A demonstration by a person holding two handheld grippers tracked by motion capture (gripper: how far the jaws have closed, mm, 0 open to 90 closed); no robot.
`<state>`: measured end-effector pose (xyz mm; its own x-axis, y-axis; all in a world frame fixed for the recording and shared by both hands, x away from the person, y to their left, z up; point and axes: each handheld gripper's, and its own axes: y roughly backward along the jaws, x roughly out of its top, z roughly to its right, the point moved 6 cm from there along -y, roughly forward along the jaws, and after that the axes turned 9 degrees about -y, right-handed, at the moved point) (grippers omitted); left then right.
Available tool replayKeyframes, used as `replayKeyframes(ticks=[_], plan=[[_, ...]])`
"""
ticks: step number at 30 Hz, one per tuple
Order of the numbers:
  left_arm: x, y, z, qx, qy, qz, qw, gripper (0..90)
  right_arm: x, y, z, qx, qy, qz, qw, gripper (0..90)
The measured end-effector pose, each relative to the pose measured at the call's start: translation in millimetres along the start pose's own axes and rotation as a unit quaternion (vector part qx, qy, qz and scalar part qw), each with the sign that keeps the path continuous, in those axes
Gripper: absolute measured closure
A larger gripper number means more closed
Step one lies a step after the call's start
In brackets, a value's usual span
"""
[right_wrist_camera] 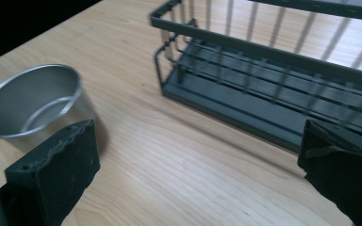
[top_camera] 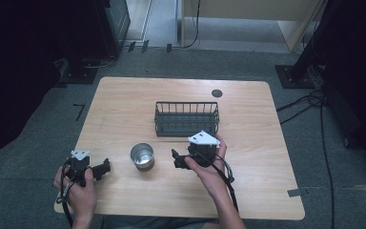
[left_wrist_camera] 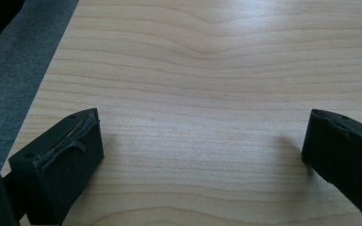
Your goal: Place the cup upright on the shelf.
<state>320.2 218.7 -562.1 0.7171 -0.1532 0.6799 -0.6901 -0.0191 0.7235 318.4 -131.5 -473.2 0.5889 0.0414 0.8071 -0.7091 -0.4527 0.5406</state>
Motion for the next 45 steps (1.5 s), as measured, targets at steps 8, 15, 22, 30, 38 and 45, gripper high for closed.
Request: replayKeyframes(ticks=[8,15,22,30,38,45], plan=[[0.0,0.0,0.0,0.0,0.0,0.0,1.0,0.0,-3.5,-14.8,-35.5,0.045,0.017,-0.007,0.9988,0.0],[0.0,0.0,0.0,0.0,0.0,0.0,1.0,0.0,-7.5,-27.0,-59.3,0.072,0.029,-0.003,0.997,0.0],[0.0,0.0,0.0,0.0,0.0,0.0,1.0,0.0,-10.4,-41.6,-78.8,0.094,0.038,-0.003,0.9949,0.0],[0.0,0.0,0.0,0.0,0.0,0.0,1.0,0.0,-15.8,-62.7,-98.0,0.102,0.045,-0.016,0.9936,0.0],[0.0,0.0,0.0,0.0,0.0,0.0,1.0,0.0,-21.5,-79.6,-106.1,0.101,0.053,-0.033,0.9929,0.0],[0.0,0.0,0.0,0.0,0.0,0.0,1.0,0.0,-27.4,-96.5,-109.3,0.097,0.051,-0.053,0.9925,0.0]])
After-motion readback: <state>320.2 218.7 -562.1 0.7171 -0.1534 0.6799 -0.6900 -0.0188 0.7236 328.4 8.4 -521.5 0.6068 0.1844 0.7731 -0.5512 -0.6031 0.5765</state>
